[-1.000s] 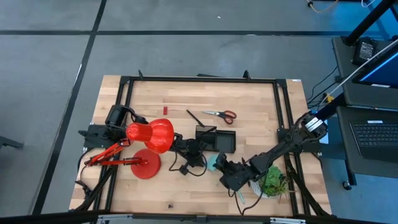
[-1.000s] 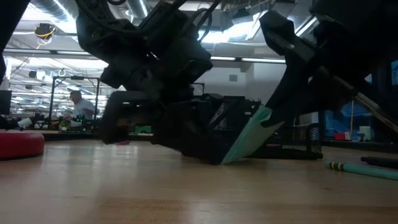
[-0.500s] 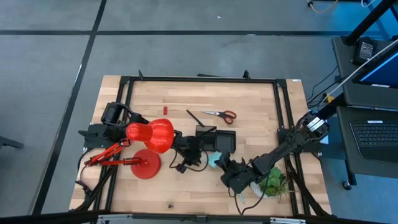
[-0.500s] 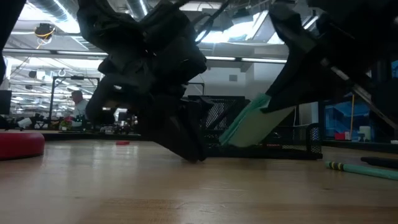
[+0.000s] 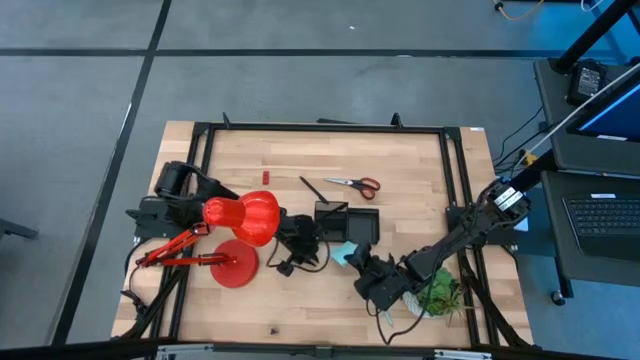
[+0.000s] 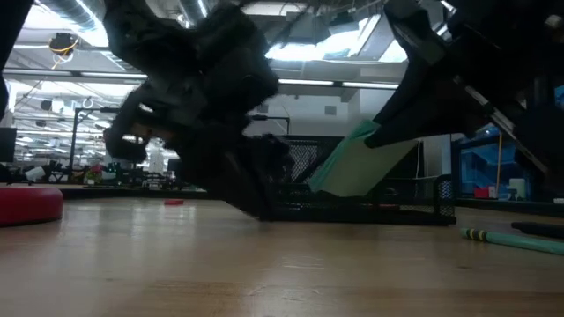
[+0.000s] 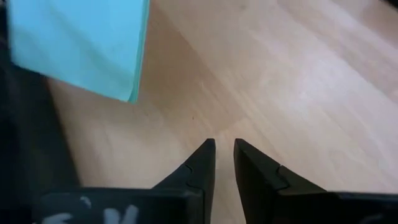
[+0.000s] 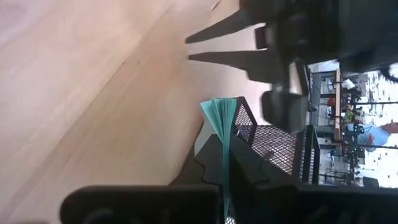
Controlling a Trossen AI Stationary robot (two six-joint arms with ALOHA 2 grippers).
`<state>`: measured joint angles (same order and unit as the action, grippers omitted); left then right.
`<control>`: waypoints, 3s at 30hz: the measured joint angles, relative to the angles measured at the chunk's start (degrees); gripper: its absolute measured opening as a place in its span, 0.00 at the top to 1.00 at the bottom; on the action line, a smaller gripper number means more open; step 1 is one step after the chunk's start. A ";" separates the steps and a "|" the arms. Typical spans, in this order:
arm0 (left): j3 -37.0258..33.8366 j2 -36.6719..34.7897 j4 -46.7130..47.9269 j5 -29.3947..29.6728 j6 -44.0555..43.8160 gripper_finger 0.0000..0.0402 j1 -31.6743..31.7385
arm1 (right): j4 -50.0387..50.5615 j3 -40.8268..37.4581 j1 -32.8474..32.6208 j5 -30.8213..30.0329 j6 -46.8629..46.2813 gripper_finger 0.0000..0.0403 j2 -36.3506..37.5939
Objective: Pick and place office supplies into organizer
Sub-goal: Put the light blue sticky notes into the black desk organizer
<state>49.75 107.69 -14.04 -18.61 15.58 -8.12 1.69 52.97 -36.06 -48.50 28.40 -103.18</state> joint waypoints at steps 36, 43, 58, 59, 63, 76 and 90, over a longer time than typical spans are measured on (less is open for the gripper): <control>-32.26 -36.68 -19.22 8.05 0.63 0.96 8.73 | 19.09 -0.04 8.55 17.97 -3.74 0.98 20.88; -32.51 -36.88 -19.11 8.06 0.21 0.96 9.14 | 22.82 -0.04 13.58 21.62 3.38 0.98 21.39; -32.52 -36.88 -19.37 10.20 0.02 0.97 9.16 | 18.94 -8.98 20.23 28.02 9.69 0.99 32.93; -32.52 -36.88 -19.36 10.48 0.04 0.97 9.16 | 16.30 -10.50 20.44 29.06 11.25 0.99 33.99; -32.52 -36.86 -19.62 11.10 0.06 0.97 9.14 | 7.87 -14.64 20.19 32.67 19.22 0.98 37.06; -32.52 -36.86 -19.63 17.82 0.17 0.98 9.16 | 3.54 -19.93 22.74 36.56 22.99 0.98 37.07; -32.52 -36.86 -19.63 17.86 0.06 0.99 9.16 | 3.80 -20.65 23.98 37.34 23.73 0.98 37.07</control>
<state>17.23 70.83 -33.67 -0.75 15.64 1.04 5.49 32.32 -12.08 -11.17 52.13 -66.11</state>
